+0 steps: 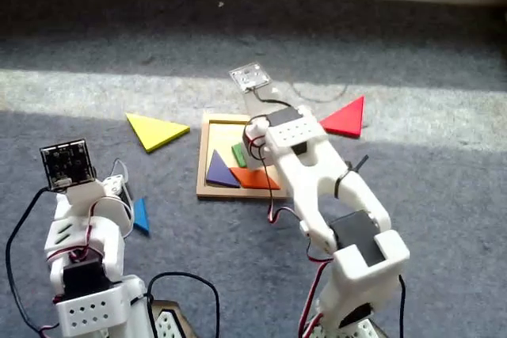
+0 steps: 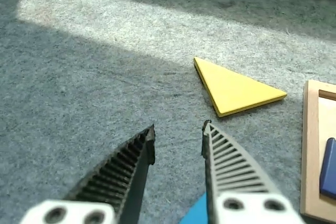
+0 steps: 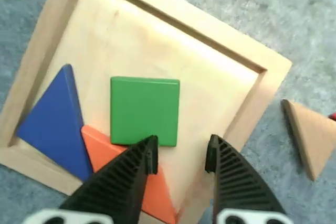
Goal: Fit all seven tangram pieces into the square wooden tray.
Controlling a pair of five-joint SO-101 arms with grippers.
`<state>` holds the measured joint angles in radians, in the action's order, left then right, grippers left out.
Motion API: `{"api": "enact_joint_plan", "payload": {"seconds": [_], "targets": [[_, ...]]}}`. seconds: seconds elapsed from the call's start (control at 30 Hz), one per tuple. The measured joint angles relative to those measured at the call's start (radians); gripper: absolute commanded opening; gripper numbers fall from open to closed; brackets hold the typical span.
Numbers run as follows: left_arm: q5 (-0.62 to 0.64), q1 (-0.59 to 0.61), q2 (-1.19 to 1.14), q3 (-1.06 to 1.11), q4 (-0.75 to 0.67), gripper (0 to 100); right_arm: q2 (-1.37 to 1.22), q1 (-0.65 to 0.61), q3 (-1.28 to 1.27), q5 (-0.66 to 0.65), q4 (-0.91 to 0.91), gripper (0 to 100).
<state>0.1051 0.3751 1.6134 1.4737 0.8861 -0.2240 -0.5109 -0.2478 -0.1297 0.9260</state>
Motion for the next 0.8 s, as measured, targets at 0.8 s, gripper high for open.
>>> {"api": "enact_joint_plan", "payload": {"seconds": [0.8], "targets": [[0.000,0.000,0.012,0.000,0.000,17,0.029,-0.015,0.014,-0.006,-0.021,15.2]]}}
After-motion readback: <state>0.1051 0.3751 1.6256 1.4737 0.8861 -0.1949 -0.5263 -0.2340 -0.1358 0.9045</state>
